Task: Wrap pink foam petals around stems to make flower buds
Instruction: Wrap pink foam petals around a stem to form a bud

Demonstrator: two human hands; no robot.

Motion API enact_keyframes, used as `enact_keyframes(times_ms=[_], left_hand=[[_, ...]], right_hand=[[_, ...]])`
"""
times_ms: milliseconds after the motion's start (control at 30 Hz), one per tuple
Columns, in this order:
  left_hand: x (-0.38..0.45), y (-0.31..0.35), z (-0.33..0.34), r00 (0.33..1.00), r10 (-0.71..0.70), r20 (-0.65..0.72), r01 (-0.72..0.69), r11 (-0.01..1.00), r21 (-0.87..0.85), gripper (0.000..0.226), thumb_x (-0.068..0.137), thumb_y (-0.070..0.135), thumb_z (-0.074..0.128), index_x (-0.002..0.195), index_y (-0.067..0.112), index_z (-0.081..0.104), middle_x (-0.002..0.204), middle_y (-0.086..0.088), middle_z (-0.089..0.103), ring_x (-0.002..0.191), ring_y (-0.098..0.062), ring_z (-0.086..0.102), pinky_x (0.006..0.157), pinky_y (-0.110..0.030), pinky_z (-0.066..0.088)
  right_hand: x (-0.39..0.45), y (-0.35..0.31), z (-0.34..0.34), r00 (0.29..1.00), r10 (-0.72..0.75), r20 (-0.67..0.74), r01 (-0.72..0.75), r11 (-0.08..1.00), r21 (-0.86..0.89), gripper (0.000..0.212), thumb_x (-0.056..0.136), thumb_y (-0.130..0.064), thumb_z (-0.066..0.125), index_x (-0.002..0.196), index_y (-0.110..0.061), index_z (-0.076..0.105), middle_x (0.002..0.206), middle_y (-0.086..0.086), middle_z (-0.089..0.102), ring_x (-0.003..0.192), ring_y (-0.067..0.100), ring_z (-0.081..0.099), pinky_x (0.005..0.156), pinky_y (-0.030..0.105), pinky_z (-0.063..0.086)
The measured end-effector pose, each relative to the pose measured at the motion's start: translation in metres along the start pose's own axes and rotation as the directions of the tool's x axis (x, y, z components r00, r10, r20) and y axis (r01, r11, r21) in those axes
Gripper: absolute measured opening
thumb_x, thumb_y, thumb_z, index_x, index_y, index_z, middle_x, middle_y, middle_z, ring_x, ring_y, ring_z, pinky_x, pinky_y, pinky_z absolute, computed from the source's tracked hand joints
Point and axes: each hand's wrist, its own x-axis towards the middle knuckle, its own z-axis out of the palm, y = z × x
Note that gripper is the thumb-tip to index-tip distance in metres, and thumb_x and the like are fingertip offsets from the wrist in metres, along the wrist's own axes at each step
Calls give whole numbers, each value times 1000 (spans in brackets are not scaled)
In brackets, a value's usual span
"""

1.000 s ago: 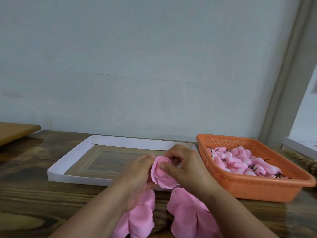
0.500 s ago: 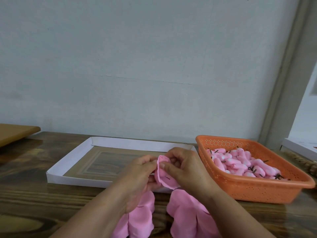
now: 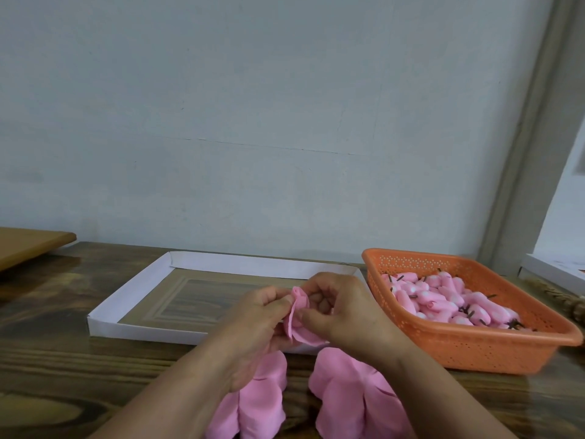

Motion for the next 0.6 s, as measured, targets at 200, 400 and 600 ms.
enact_keyframes(times_ms=[200, 400, 600], left_hand=[[0, -2, 0, 1000, -6, 21, 5, 999, 47, 22, 97, 14, 51, 106, 0, 65, 94, -23, 72, 79, -27, 71, 71, -34, 59], [1, -3, -1, 1000, -18, 24, 17, 998, 59, 22, 96, 17, 53, 104, 0, 66, 91, -21, 72, 81, -27, 71, 74, -37, 59], [1, -5, -2, 999, -31, 40, 29, 999, 43, 23, 96, 18, 53, 100, 2, 69, 90, -20, 72, 80, -25, 70, 69, -32, 56]], right_hand=[[2, 2, 0, 999, 33, 16, -33, 999, 0, 15, 81, -12, 66, 79, -27, 67, 77, 5, 69, 60, 11, 58, 59, 35, 51], [2, 3, 0, 999, 36, 37, -36, 999, 11, 19, 81, -9, 66, 79, -28, 64, 59, -11, 61, 51, 1, 51, 53, 20, 43], [2, 2, -5, 995, 26, 92, -24, 999, -22, 20, 78, -5, 65, 80, -24, 68, 73, 2, 66, 64, 7, 55, 62, 34, 49]])
